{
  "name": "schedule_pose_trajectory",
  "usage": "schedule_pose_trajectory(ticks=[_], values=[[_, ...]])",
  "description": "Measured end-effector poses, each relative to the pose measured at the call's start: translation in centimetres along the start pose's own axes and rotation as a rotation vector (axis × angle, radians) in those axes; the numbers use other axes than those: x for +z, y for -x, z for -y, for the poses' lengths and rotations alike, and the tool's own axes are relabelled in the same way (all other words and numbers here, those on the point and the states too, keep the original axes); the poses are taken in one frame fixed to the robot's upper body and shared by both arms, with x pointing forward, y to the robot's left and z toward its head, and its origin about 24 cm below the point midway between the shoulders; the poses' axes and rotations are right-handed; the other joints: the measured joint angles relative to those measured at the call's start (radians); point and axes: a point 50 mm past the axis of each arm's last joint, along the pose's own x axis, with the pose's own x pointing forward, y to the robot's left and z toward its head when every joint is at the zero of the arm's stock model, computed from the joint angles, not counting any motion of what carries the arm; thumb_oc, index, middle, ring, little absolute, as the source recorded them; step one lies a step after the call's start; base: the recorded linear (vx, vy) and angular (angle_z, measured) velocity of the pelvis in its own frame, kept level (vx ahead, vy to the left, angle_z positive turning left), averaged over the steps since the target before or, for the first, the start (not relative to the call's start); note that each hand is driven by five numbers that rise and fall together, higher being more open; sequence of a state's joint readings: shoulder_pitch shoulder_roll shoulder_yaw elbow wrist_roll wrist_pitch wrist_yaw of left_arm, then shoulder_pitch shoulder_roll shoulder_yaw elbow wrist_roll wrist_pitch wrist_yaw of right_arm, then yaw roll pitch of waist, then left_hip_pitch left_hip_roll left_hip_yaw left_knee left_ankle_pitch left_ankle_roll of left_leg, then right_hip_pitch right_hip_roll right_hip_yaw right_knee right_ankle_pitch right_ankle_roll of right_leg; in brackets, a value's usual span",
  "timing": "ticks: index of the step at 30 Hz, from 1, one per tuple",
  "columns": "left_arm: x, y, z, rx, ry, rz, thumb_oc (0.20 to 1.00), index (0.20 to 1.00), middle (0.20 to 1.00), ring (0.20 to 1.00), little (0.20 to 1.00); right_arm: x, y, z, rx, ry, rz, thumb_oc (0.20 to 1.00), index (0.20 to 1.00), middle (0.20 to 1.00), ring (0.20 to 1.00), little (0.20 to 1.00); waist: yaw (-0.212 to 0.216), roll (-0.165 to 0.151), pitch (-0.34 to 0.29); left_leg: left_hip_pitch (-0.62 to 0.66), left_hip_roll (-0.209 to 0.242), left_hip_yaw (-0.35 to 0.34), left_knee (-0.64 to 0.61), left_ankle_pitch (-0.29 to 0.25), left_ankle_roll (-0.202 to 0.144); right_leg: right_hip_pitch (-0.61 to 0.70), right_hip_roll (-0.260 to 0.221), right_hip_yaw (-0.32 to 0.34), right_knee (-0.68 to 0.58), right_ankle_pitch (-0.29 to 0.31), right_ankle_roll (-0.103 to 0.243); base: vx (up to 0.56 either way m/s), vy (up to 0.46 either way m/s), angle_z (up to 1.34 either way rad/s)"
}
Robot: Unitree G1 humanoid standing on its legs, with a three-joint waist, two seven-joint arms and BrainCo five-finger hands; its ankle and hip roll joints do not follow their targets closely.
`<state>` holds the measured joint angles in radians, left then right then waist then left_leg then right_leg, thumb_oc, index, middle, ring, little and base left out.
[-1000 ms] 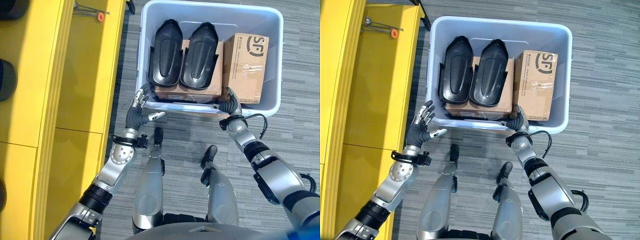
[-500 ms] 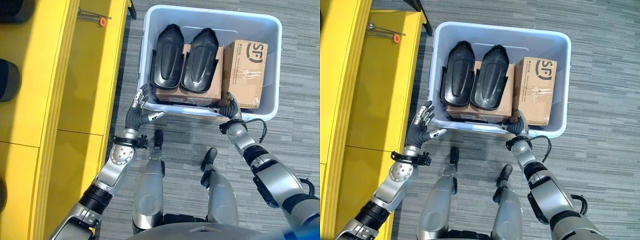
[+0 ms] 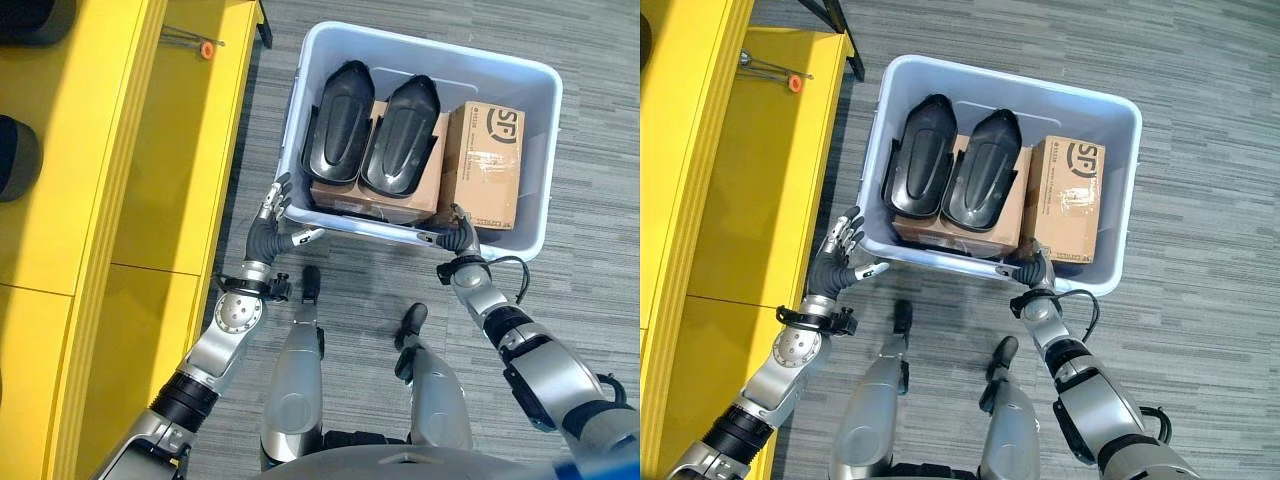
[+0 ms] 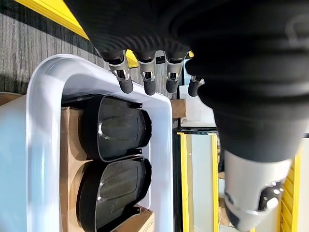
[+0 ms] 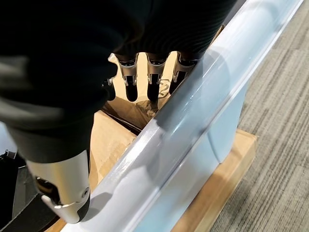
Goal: Move parts from the plastic box to the shelf.
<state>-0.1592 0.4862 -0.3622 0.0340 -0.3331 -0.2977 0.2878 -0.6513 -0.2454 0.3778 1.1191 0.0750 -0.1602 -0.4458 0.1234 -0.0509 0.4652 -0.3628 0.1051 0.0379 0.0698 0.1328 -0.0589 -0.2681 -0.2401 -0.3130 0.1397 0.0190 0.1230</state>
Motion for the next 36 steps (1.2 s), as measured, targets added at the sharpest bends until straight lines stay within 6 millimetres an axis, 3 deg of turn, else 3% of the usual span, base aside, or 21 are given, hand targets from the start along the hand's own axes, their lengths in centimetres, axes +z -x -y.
schedule_pose_trajectory(ticks=[17,23,29,36], values=[[-0.4,0.5,-0.3,0.016,-0.003,-0.019,1.000,1.000,1.000,1.000,1.000,0.4,0.3,0.0,-0.007,-0.087,0.020,1.000,1.000,1.000,1.000,1.000,-0.007,-0.003,0.002,-0.002,0.001,0.001,0.002,-0.001,0.001,-0.002,0.000,0.001,-0.002,0.002,0.000,0.00,0.000,0.00],[-0.3,0.4,-1.0,0.052,-0.011,-0.014,1.000,1.000,1.000,1.000,1.000,3.2,1.4,0.5,-0.014,-0.202,0.167,1.000,1.000,1.000,1.000,1.000,-0.026,-0.018,0.014,-0.006,0.004,0.012,0.002,-0.004,0.001,-0.013,0.004,0.014,-0.006,0.007,-0.001,0.00,-0.003,-0.05],[0.0,0.2,-1.8,0.103,-0.022,-0.001,1.000,1.000,1.000,1.000,1.000,8.3,2.4,4.1,-0.119,-0.326,0.423,1.000,1.000,1.000,1.000,1.000,-0.049,-0.041,0.042,-0.008,0.016,0.028,0.003,-0.005,-0.001,-0.021,0.019,0.027,-0.021,0.024,-0.007,0.00,-0.006,-0.11],[0.0,0.2,-1.8,0.105,-0.022,-0.004,1.000,1.000,1.000,1.000,1.000,11.2,3.5,5.7,-0.173,-0.384,0.567,1.000,1.000,1.000,1.000,1.000,-0.054,-0.039,0.047,-0.009,0.018,0.032,0.002,-0.009,-0.005,-0.023,0.024,0.029,-0.027,0.024,-0.008,0.00,-0.002,-0.02]])
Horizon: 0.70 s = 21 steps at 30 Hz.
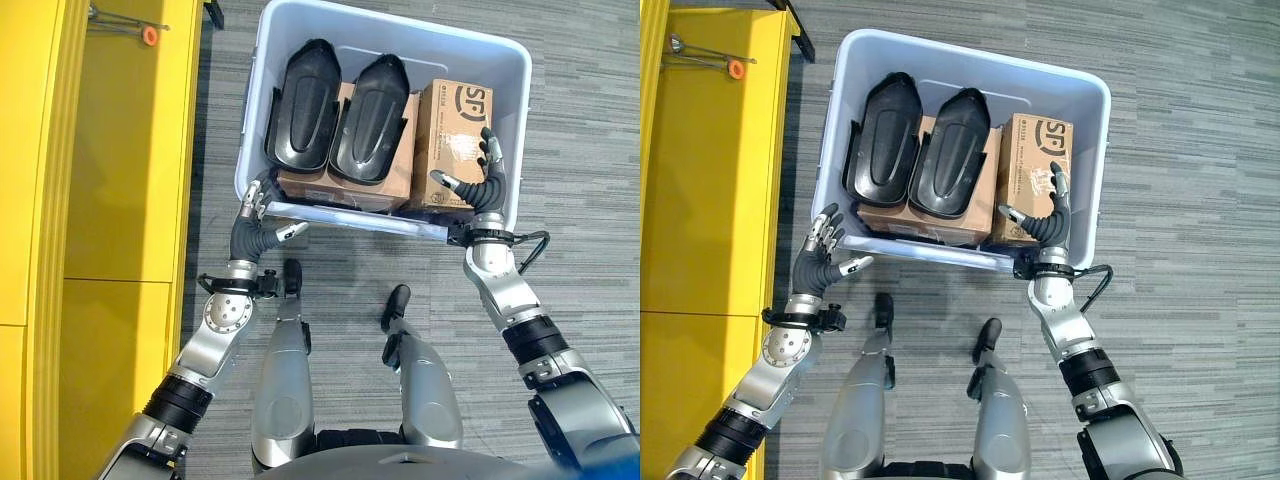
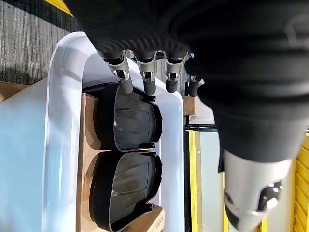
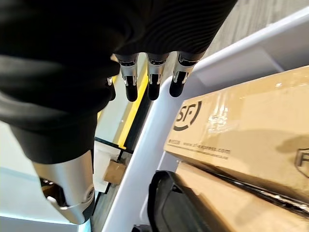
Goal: Move parts from the plastic box to the shelf.
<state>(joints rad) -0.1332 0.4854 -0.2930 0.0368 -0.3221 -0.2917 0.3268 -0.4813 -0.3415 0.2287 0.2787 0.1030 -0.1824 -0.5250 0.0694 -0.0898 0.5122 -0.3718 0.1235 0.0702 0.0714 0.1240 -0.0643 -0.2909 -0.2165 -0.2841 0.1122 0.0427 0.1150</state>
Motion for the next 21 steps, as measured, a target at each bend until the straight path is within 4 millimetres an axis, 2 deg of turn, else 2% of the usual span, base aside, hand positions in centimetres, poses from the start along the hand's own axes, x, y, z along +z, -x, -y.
schedule_pose_trajectory(ticks=[2,10,14,18,21], values=[[0.0,0.0,0.0,0.000,-0.001,-0.001,1.000,1.000,1.000,1.000,1.000,1.7,-0.5,-0.3,0.000,-0.031,0.070,1.000,1.000,1.000,1.000,1.000,0.003,0.001,0.002,-0.003,0.000,0.001,-0.001,-0.001,0.000,-0.004,0.000,0.000,-0.001,0.000,0.000,0.00,0.000,0.00],[0.1,-0.1,0.1,-0.003,0.001,0.004,1.000,1.000,1.000,1.000,1.000,5.2,-3.6,-1.7,-0.024,-0.090,0.166,1.000,1.000,1.000,1.000,1.000,0.013,0.014,0.013,-0.016,-0.001,0.000,0.002,-0.001,0.000,-0.016,-0.001,0.000,0.000,0.000,0.000,0.00,0.000,0.00],[0.2,-0.3,0.1,-0.003,0.003,0.009,1.000,1.000,1.000,1.000,1.000,5.6,-4.4,-2.4,-0.012,-0.097,0.163,1.000,1.000,1.000,1.000,1.000,0.033,0.016,0.014,-0.017,-0.001,0.000,0.002,-0.001,0.000,-0.015,-0.001,-0.001,-0.001,-0.001,-0.001,0.00,0.000,0.00],[0.3,-0.4,0.3,-0.009,0.009,0.013,1.000,1.000,1.000,1.000,1.000,5.3,-5.7,-3.3,-0.026,-0.119,0.096,1.000,1.000,1.000,1.000,1.000,0.049,0.021,0.017,-0.018,-0.003,-0.002,0.003,-0.001,0.000,-0.015,-0.002,-0.002,0.000,-0.001,-0.001,0.00,0.000,0.00],[0.5,-0.6,0.4,-0.014,0.014,0.020,1.000,1.000,1.000,1.000,1.000,4.9,-5.9,-3.4,-0.034,-0.135,0.067,1.000,1.000,1.000,1.000,1.000,0.063,0.030,0.022,-0.022,-0.005,-0.008,0.004,-0.001,0.000,-0.014,-0.003,-0.005,0.000,-0.001,-0.001,0.02,0.001,0.03]])
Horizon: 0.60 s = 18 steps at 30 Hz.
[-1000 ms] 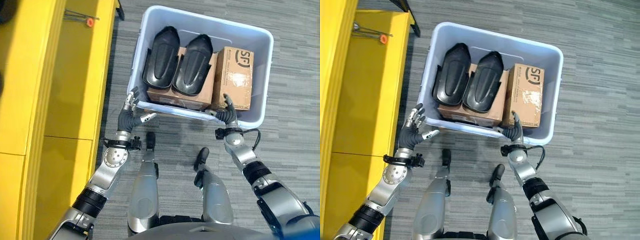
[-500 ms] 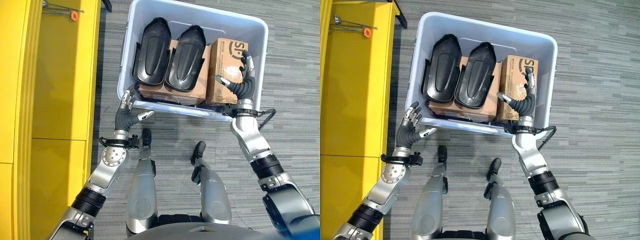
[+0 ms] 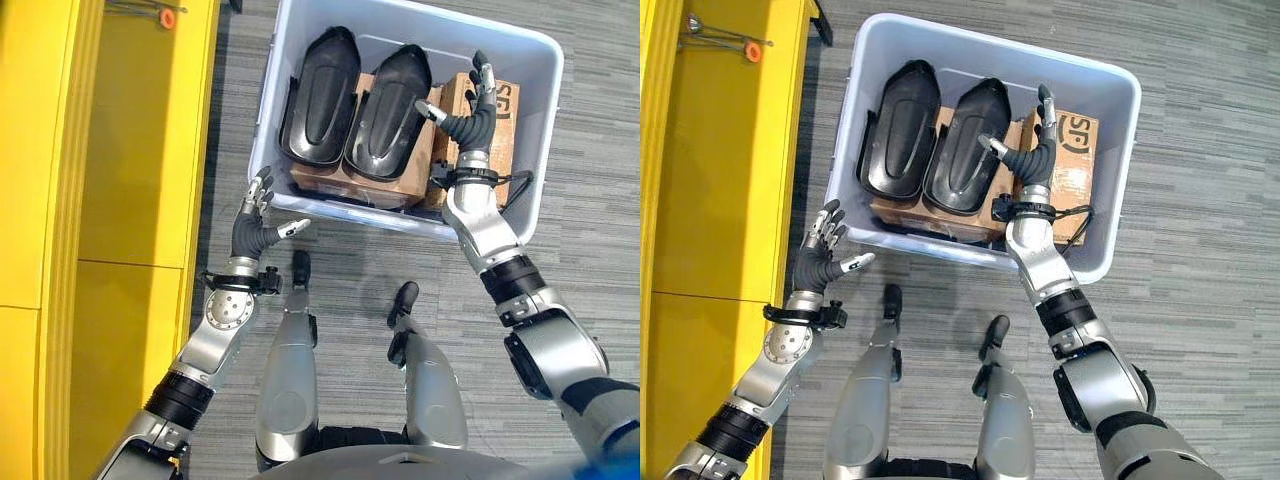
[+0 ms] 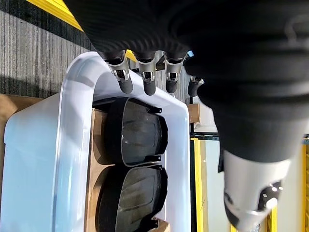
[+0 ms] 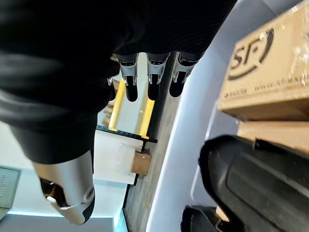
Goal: Move parts from the plastic box to the shelf.
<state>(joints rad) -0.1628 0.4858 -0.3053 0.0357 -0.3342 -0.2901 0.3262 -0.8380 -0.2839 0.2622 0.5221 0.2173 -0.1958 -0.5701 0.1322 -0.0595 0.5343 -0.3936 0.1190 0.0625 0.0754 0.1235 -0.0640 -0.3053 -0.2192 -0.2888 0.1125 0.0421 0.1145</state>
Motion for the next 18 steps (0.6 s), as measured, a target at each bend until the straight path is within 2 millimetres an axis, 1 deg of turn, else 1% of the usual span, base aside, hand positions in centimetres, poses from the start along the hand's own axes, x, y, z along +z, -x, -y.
schedule_pose_trajectory(ticks=[10,11,13,15,16,18], values=[[0.0,-0.1,0.4,-0.018,0.010,-0.002,1.000,1.000,1.000,1.000,1.000,-1.6,-1.0,0.5,-0.054,0.019,-0.104,1.000,1.000,1.000,1.000,1.000,-0.002,0.008,0.004,-0.012,-0.005,-0.010,0.004,0.000,0.000,-0.004,-0.004,-0.005,0.000,-0.001,0.001,0.01,0.001,0.03],[0.0,-0.1,0.5,-0.019,0.011,0.000,1.000,1.000,1.000,1.000,1.000,-1.7,-1.0,0.6,-0.070,-0.005,-0.121,1.000,1.000,1.000,1.000,1.000,-0.002,0.016,0.007,-0.020,-0.006,-0.015,0.008,0.000,0.000,-0.006,-0.004,-0.009,0.000,-0.001,0.001,0.02,0.011,0.07],[0.1,-0.2,0.6,-0.026,0.012,0.002,1.000,1.000,1.000,1.000,1.000,-1.9,-1.0,0.7,-0.080,-0.030,-0.139,1.000,1.000,1.000,1.000,1.000,0.000,0.023,0.007,-0.038,-0.006,-0.017,0.014,0.000,0.000,-0.022,-0.005,-0.011,0.005,-0.001,0.001,0.01,0.003,0.03],[0.1,-0.2,0.7,-0.028,0.012,0.000,1.000,1.000,1.000,1.000,1.000,-2.4,-1.0,0.8,-0.090,-0.031,-0.163,1.000,1.000,1.000,1.000,1.000,0.001,0.024,0.007,-0.046,-0.007,-0.017,0.015,0.001,0.002,-0.032,-0.007,-0.011,0.009,-0.001,0.001,0.00,0.000,0.00],[-0.1,-0.1,0.7,-0.030,0.012,-0.004,1.000,1.000,1.000,1.000,1.000,-3.0,-0.9,1.1,-0.104,-0.037,-0.196,1.000,1.000,1.000,1.000,1.000,0.000,0.024,0.008,-0.046,-0.009,-0.016,0.015,0.001,0.002,-0.033,-0.009,-0.011,0.010,-0.001,0.001,0.00,0.000,0.00],[0.0,-0.2,0.8,-0.032,0.012,-0.004,1.000,1.000,1.000,1.000,1.000,-3.3,-0.9,1.3,-0.111,-0.033,-0.211,1.000,1.000,1.000,1.000,1.000,-0.001,0.025,0.008,-0.046,-0.010,-0.016,0.015,0.001,0.002,-0.033,-0.010,-0.011,0.010,0.000,0.001,0.00,0.000,0.00]])
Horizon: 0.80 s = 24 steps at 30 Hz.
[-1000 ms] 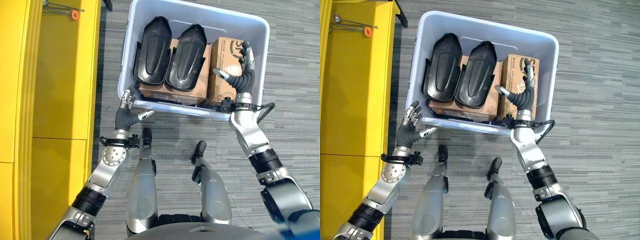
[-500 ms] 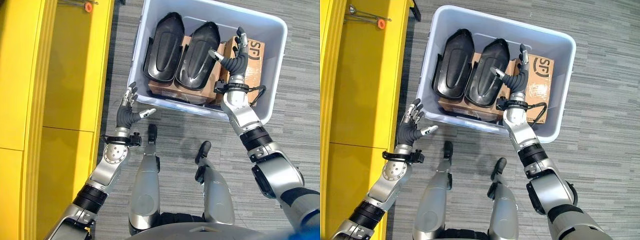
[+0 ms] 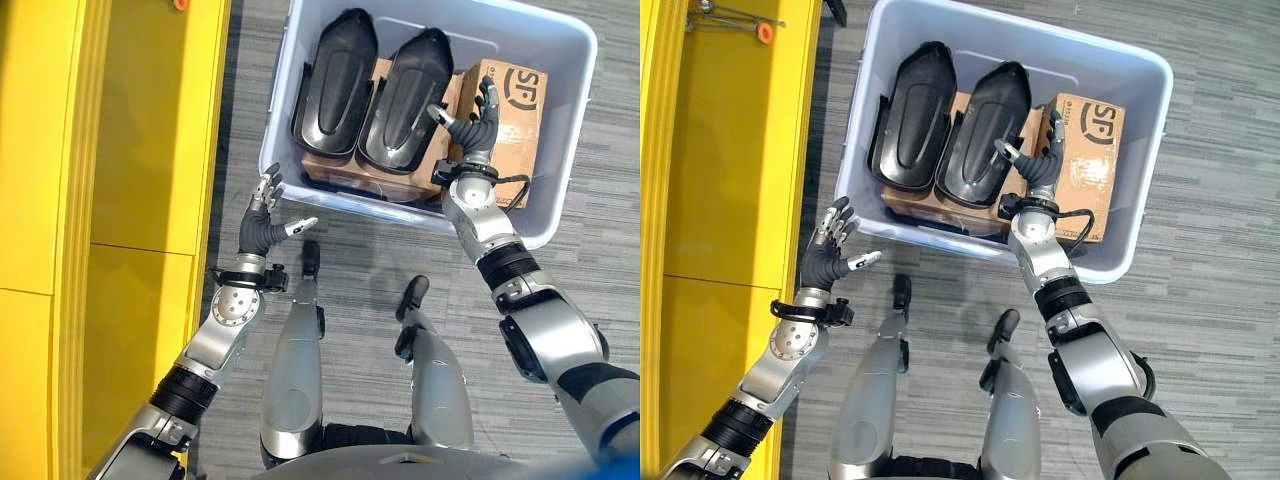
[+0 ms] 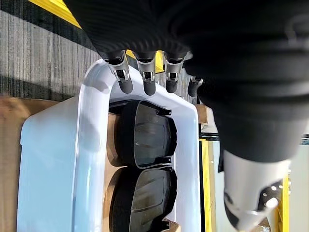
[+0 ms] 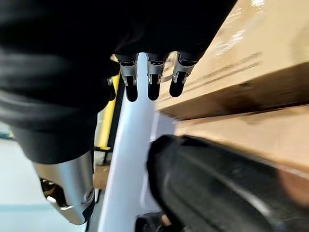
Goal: Move parts from the plastic box to the shelf.
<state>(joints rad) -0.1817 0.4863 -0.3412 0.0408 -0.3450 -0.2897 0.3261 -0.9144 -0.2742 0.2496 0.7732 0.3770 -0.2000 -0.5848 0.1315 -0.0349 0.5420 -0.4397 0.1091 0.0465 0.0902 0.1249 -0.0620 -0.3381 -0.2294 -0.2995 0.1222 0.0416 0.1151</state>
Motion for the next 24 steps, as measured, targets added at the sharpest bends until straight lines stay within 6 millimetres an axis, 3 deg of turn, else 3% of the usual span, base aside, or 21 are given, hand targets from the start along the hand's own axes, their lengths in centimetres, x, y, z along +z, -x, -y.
schedule_pose_trajectory(ticks=[13,24], values=[[-0.1,0.0,0.2,-0.004,0.025,-0.011,1.000,1.000,1.000,1.000,1.000,-2.1,-0.5,0.8,-0.027,0.055,-0.104,1.000,1.000,1.000,1.000,1.000,0.001,0.009,-0.001,-0.003,-0.003,-0.001,0.000,0.001,0.001,-0.004,-0.004,0.000,0.003,0.000,0.001,0.00,0.000,0.00],[-0.1,0.0,0.4,-0.012,0.028,-0.012,1.000,1.000,1.000,1.000,1.000,-2.1,-0.7,0.5,-0.012,0.089,-0.117,1.000,1.000,1.000,1.000,1.000,0.005,0.024,0.001,-0.027,-0.004,-0.004,0.006,0.002,0.002,-0.024,-0.005,-0.001,0.006,0.001,0.001,0.00,0.000,0.00]])
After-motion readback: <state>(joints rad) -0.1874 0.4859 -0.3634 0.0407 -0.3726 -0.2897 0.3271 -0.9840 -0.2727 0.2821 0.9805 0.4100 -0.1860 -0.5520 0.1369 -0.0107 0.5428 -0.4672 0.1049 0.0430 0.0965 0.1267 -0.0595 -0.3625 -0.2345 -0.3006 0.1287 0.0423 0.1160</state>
